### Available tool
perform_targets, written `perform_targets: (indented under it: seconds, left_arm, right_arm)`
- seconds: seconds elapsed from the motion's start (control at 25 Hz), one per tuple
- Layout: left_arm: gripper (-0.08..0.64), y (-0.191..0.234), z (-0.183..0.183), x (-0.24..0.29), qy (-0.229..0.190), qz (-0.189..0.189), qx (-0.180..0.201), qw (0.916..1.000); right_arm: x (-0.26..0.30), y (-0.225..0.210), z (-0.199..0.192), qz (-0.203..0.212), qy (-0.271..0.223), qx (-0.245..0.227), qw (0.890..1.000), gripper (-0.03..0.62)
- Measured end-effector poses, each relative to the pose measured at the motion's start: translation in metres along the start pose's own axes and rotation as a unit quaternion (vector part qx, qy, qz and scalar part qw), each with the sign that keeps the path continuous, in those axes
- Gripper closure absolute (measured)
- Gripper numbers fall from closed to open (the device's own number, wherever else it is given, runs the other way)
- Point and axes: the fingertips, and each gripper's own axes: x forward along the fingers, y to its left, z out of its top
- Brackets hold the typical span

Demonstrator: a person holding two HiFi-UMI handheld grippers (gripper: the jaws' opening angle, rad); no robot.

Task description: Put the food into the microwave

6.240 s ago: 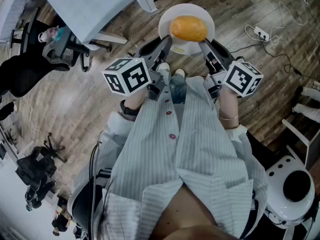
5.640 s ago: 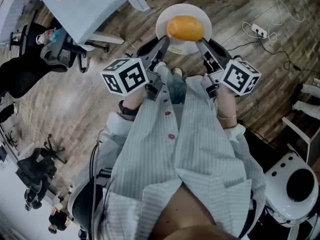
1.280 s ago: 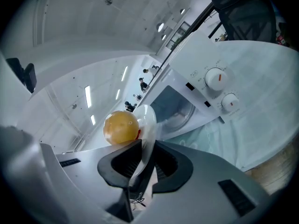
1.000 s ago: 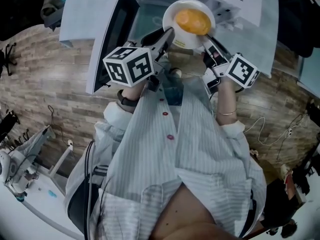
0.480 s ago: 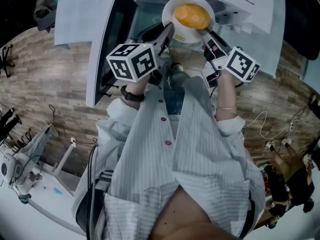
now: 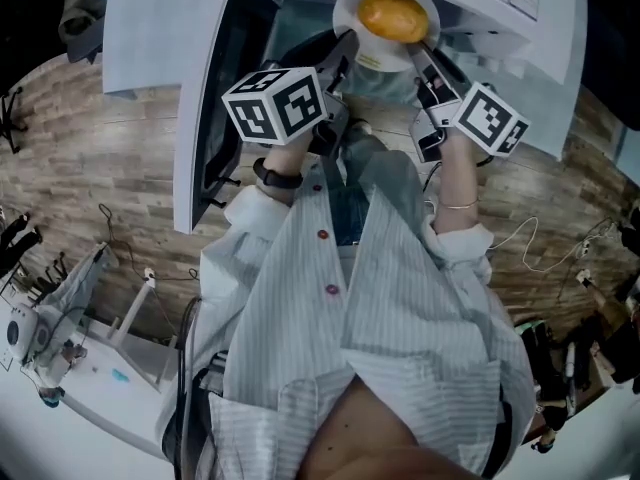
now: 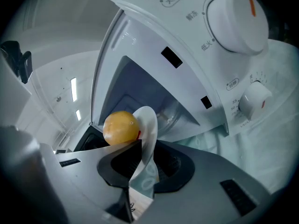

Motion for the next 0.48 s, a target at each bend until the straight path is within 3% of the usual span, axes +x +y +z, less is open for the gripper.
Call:
perform_targets:
  seconds: [0.48]
  left_arm:
    - [0.489,0.040,0.004,0.042,0.006,0.024,0.006,0.9997]
  right_arm:
    - [0.041,-0.033,0.010,-0.033,-0.003,-0.042,0.999,0.503]
